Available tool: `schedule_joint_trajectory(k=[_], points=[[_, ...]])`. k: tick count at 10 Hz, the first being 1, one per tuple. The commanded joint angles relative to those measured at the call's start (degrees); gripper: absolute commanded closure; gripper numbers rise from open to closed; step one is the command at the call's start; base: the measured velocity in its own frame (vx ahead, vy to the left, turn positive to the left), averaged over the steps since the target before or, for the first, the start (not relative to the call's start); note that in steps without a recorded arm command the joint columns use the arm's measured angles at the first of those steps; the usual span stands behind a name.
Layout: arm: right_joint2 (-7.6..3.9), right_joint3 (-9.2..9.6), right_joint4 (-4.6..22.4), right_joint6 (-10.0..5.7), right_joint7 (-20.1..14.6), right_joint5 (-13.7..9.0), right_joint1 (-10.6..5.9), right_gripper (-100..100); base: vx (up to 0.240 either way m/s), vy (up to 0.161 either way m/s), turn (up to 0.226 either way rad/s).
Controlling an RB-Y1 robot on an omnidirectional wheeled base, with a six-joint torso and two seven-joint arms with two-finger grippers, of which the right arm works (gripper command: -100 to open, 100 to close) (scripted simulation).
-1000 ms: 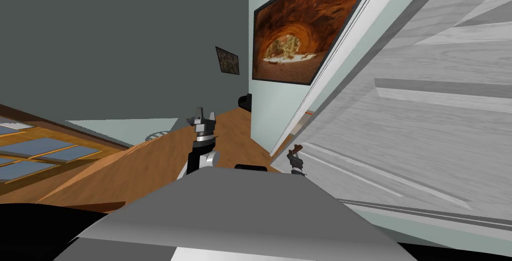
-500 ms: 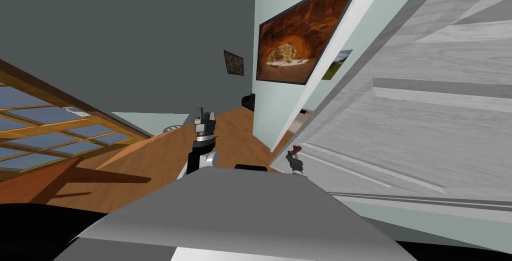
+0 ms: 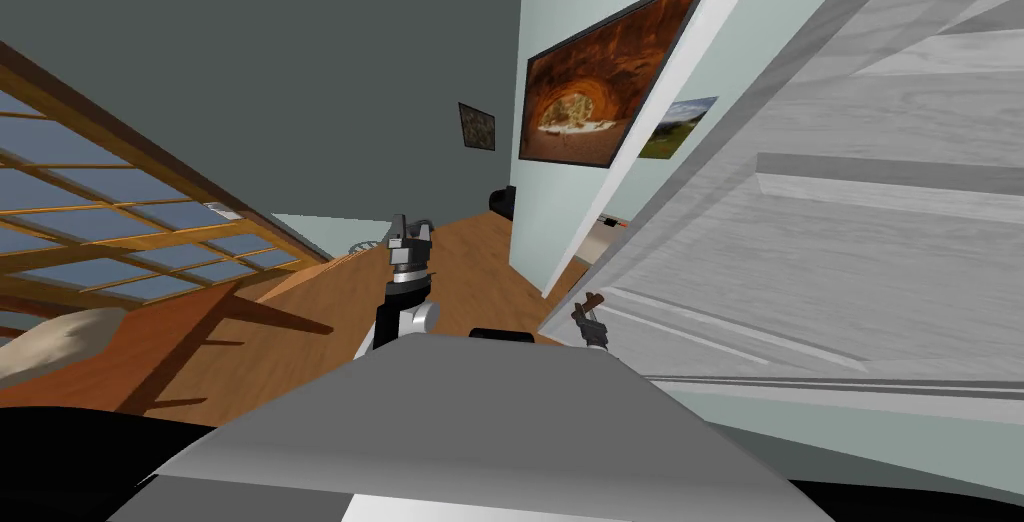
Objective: Pull the door open
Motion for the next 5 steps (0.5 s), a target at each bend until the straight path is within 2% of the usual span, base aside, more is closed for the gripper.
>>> schedule_joint_trajectory(k=[1, 3, 4, 5], points=[[-0.97, 1.33, 0.34, -1.26, -1.42, 0.77, 0.95, 100, -0.234, -0.028, 0.128], [-1.83, 2.17, 0.49, -2.31, -2.46, 1.32, 1.52, 100, -0.232, -0.047, 0.116], [-1.51, 1.95, 0.61, -1.92, -2.11, 1.17, 1.13, 100, -0.102, -0.007, 0.024], [-2.22, 2.74, 1.18, -3.03, -3.1, 1.72, 1.51, 100, -0.152, 0.004, 0.147]])
